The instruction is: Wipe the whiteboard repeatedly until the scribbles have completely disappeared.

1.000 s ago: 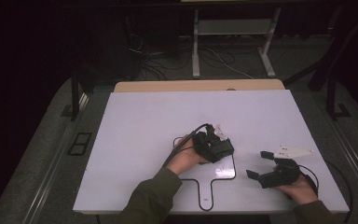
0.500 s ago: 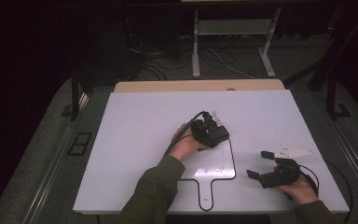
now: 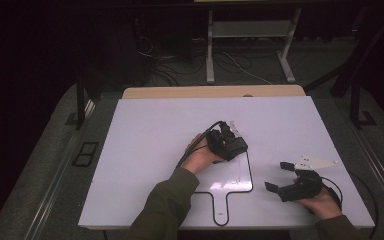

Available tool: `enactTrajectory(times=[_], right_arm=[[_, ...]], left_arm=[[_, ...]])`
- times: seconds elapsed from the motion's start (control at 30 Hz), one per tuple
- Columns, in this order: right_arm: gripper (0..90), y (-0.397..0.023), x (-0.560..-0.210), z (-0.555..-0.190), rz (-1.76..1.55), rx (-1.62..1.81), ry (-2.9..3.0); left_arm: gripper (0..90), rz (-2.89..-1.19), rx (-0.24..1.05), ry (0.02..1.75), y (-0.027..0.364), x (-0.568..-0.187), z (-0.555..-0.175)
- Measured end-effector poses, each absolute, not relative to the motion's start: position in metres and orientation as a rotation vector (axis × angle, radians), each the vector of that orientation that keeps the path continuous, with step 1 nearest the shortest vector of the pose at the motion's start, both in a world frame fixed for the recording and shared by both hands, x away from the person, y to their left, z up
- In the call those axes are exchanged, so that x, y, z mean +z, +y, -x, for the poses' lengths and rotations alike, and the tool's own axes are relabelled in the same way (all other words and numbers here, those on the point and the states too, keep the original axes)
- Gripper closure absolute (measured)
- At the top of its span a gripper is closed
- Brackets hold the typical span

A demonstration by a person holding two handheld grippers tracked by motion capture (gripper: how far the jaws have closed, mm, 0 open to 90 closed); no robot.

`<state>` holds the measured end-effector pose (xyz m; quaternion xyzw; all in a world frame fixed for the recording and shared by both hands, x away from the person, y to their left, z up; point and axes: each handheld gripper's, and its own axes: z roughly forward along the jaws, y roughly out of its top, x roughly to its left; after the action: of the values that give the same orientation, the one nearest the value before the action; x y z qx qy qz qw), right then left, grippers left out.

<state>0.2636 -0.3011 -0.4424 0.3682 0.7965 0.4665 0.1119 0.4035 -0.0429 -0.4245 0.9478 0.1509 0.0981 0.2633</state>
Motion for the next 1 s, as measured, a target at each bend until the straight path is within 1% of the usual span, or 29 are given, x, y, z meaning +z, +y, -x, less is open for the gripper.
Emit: enactTrajectory(times=[0.27, 0.37, 0.5, 0.63, 0.73, 0.83, 0.87, 0.9, 1.0], right_arm=[[0.2, -0.302, -0.443, -0.264, -1.081, 1.368, 2.339], [0.2, -0.302, -0.443, -0.264, -1.080, 1.369, 2.339], [0.2, -0.301, -0.443, -0.264, -1.083, 1.368, 2.340], [0.2, -0.301, -0.443, -0.263, -1.083, 1.367, 2.340], [0.2, -0.301, -0.442, -0.263, -1.081, 1.368, 2.340], [0.2, -0.302, -0.442, -0.263, -1.081, 1.370, 2.338], [0.2, -0.302, -0.442, -0.263, -1.081, 1.370, 2.337], [0.2, -0.302, -0.442, -0.263, -1.081, 1.371, 2.338], [0.2, -0.302, -0.442, -0.263, -1.083, 1.369, 2.340]], left_arm=[[39.3, -2.519, 0.280, 0.522, -0.031, -0.426, -0.419], [39.3, -2.521, 0.282, 0.527, -0.029, -0.426, -0.421], [39.3, -2.564, 0.289, 0.454, -0.035, -0.424, -0.413], [39.3, -2.567, 0.285, 0.408, -0.045, -0.424, -0.403], [39.3, -2.563, 0.300, 0.421, -0.045, -0.425, -0.406], [39.3, -2.533, 0.307, 0.494, -0.039, -0.426, -0.414], [39.3, -2.536, 0.316, 0.495, -0.036, -0.426, -0.417], [39.3, -2.529, 0.303, 0.524, -0.034, -0.426, -0.418], [39.3, -2.543, 0.313, 0.499, -0.035, -0.425, -0.415]])
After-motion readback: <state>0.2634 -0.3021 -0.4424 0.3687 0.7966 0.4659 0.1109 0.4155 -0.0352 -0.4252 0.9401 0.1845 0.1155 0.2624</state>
